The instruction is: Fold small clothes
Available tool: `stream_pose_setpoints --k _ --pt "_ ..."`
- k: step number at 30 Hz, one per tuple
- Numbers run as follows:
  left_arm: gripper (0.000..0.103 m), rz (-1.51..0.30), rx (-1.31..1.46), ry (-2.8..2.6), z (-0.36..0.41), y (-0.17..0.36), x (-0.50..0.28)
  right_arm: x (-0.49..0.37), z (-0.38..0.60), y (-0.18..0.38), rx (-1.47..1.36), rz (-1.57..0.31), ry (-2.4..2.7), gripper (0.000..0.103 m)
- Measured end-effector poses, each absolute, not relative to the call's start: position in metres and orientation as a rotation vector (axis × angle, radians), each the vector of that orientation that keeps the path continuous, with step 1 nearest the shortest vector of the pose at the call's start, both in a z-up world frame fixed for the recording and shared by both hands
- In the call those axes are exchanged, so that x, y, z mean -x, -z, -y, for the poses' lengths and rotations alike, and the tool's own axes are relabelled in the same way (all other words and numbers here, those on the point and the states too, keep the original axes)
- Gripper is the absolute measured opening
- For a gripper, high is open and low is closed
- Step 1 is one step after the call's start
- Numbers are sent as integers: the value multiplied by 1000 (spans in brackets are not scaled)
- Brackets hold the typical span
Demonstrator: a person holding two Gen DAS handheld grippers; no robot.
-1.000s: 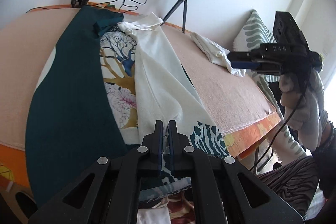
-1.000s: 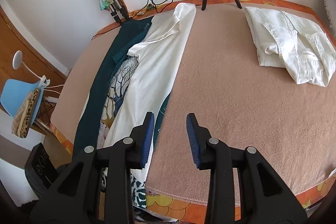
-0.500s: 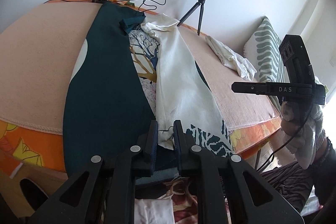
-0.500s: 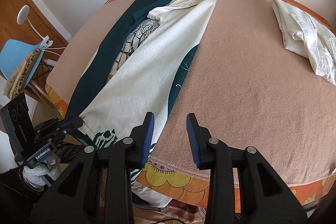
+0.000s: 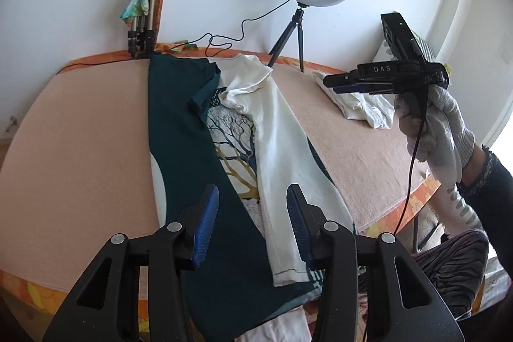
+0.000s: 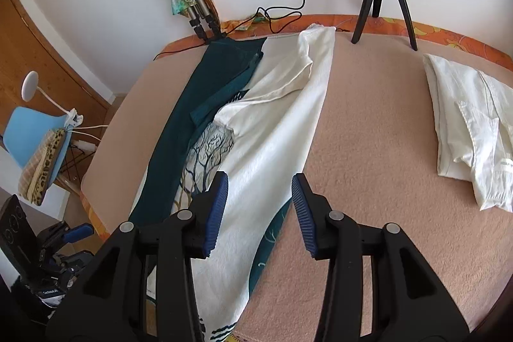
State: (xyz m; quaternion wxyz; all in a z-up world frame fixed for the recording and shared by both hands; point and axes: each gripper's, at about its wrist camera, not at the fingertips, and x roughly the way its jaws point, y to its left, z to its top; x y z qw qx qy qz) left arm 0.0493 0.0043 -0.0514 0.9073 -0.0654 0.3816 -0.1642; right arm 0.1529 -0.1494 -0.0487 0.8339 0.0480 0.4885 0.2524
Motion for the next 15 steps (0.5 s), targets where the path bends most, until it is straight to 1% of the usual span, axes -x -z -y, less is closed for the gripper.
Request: stream_pose_setpoints --k 6,15 --pt "43 -821 125 313 -27 63 -82 -226 137 52 -138 -1036 -502 44" --pt "43 -869 214 295 -58 74 -105 -317 100 84 -90 -1076 -416 44"
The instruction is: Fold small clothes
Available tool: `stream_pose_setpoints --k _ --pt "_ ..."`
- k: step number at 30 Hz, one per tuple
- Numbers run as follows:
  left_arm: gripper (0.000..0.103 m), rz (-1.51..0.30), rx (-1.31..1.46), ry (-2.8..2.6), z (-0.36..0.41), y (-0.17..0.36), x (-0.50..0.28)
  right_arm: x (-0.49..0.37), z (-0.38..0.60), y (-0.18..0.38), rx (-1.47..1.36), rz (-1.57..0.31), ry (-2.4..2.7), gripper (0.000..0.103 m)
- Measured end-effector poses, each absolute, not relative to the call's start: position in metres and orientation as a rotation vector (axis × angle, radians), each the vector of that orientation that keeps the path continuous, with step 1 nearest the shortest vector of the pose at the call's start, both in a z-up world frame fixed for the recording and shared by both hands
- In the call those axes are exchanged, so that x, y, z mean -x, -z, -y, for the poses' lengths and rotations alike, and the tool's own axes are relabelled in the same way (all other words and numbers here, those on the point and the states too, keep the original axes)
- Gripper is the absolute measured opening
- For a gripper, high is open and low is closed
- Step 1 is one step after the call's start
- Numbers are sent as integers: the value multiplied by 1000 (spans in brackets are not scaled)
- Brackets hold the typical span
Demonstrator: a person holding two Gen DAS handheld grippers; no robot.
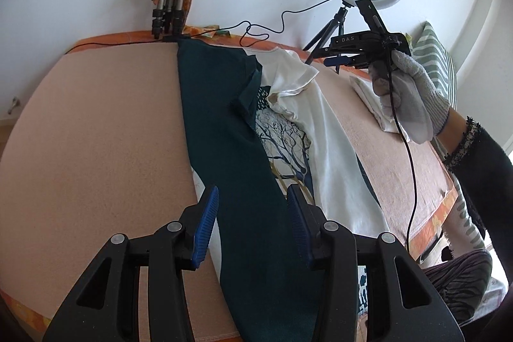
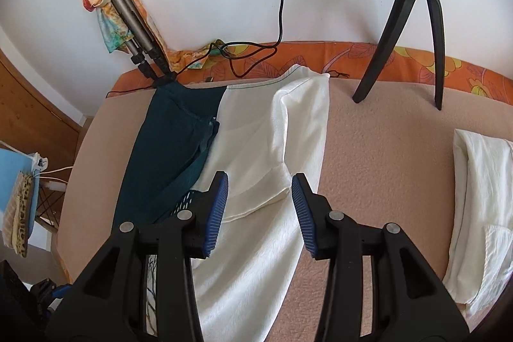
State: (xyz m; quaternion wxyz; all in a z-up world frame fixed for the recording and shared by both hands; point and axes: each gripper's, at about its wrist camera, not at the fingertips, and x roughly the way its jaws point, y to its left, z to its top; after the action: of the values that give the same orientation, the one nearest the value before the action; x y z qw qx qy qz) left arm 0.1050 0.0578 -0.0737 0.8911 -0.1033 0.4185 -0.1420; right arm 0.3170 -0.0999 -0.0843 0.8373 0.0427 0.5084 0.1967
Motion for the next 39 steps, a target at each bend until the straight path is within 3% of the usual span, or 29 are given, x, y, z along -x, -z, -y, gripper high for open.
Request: stream_pose_setpoints --k 7,8,9,10,19,27,32,34,36,39 --pt "43 -876 248 309 -70 72 -106 -353 82 117 7 -1144 -362 44" --pt "43 -876 257 312 -71 71 -106 -355 80 120 12 -1159 -371 36" --pt "43 -874 262 314 -72 71 -106 -357 78 120 7 -1169 -391 17" --pt "43 -870 264 314 -73 69 -105 -359 75 119 12 -1177 -399 8" --pt "43 -862 293 302 -84 70 -106 -388 22 81 -89 -1119 -474 5" --pt "43 -861 331 299 -89 68 -108 -408 -24 109 -98 -1148 -513 5" --pt "43 -857 325 312 -85 66 -106 -408 -26 109 -143 -1203 -556 16" --pt "43 -855 322 311 -85 66 -106 -400 -10 89 -166 -1147 -566 32" --pt "43 -855 343 314 -85 66 -105 -387 11 69 -187 -1088 -554 58" --pt "43 -848 335 322 -81 63 -102 -363 34 55 -200 -1067 -554 59"
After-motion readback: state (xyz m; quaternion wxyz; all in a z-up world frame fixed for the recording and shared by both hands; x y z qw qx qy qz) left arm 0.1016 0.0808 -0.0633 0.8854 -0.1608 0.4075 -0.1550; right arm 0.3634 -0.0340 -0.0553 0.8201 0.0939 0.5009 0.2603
